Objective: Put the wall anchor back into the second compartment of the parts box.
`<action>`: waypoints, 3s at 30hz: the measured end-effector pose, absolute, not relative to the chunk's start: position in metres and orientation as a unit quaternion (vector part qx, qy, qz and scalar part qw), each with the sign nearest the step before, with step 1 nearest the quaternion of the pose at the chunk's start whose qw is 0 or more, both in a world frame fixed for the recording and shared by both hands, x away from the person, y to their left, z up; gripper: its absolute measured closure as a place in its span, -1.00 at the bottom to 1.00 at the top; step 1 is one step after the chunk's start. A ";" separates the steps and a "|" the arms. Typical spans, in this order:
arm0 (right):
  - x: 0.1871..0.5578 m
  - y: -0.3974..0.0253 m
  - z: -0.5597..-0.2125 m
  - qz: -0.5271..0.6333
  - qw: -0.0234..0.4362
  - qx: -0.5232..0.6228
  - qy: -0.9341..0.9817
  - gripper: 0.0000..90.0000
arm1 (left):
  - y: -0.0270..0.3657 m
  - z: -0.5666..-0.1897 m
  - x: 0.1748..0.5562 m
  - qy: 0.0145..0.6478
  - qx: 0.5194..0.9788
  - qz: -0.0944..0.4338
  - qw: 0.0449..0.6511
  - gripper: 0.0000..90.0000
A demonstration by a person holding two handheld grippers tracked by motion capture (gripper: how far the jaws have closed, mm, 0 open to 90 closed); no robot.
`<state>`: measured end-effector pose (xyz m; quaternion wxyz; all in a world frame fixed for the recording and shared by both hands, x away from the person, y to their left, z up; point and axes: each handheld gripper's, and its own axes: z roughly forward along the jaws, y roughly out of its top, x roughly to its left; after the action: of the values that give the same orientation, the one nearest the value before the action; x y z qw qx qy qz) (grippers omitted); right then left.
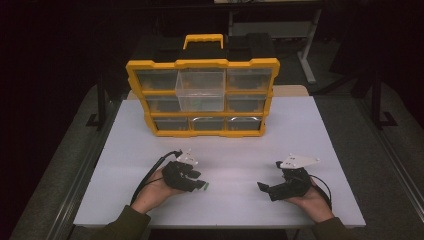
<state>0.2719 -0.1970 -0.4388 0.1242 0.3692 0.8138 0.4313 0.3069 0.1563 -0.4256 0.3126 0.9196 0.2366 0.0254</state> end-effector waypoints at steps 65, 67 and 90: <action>0.273 -0.196 -0.439 0.436 0.120 0.369 0.812 -1.00 | 0.202 -0.374 0.328 0.251 0.908 0.001 0.335 0.88; 0.273 -0.196 -0.439 0.435 0.121 0.369 0.812 -1.00 | 0.206 -0.367 0.330 0.247 0.911 0.004 0.331 0.88; 0.273 -0.196 -0.439 0.435 0.121 0.369 0.812 -1.00 | 0.229 -0.291 0.357 0.260 0.900 0.011 0.349 0.88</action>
<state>0.2735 -0.1964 -0.4391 0.1214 0.3690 0.8122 0.4353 0.3568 0.2286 -0.2914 0.3486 0.9004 0.2600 0.0113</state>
